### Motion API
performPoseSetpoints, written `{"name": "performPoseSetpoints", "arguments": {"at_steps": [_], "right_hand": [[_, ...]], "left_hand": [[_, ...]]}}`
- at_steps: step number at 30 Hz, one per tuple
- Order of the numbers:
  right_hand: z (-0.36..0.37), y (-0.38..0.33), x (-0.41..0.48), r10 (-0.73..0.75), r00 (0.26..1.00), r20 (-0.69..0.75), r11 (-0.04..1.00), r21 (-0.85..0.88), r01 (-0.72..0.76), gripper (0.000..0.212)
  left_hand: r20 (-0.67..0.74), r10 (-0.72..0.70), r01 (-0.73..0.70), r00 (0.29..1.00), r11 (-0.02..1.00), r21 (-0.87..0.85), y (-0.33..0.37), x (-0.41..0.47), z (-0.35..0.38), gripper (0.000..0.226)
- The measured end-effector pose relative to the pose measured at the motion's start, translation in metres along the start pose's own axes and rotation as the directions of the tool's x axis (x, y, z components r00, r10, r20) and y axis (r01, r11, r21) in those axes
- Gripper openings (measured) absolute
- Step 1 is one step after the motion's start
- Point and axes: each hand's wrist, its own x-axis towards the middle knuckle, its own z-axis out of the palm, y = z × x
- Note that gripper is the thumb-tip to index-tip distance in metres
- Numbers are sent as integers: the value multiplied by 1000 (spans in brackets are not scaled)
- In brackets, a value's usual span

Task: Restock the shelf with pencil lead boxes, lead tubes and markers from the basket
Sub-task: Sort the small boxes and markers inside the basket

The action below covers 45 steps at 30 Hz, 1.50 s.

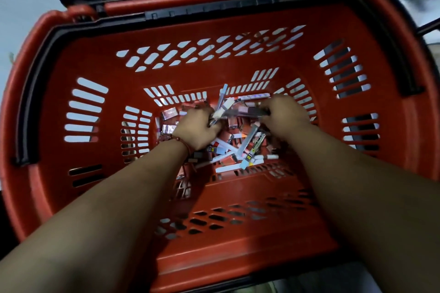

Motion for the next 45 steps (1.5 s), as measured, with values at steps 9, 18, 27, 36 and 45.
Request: {"name": "performPoseSetpoints", "arguments": {"at_steps": [9, 18, 27, 36, 45], "right_hand": [[14, 11, 2, 358, 917, 177, 891, 229, -392, 27], [17, 10, -2, 440, 875, 202, 846, 234, -480, 29], [6, 3, -3, 392, 915, 93, 909, 113, -401, 23], [9, -19, -4, -23, 998, 54, 964, 264, 8, 17], [52, -49, -2, -298, 922, 247, 954, 116, 277, 39]], "left_hand": [[322, -145, 310, 936, 772, -554, 14, 8, 33, 15], [431, -207, 473, 878, 506, -721, 35, 11, 46, 37], [459, 54, 393, 887, 435, -811, 59, 9, 53, 58], [148, 194, -182, 970, 979, -91, 29, -10, 41, 21], [308, -177, 21, 935, 893, 450, -34, -43, 5, 64]]}}
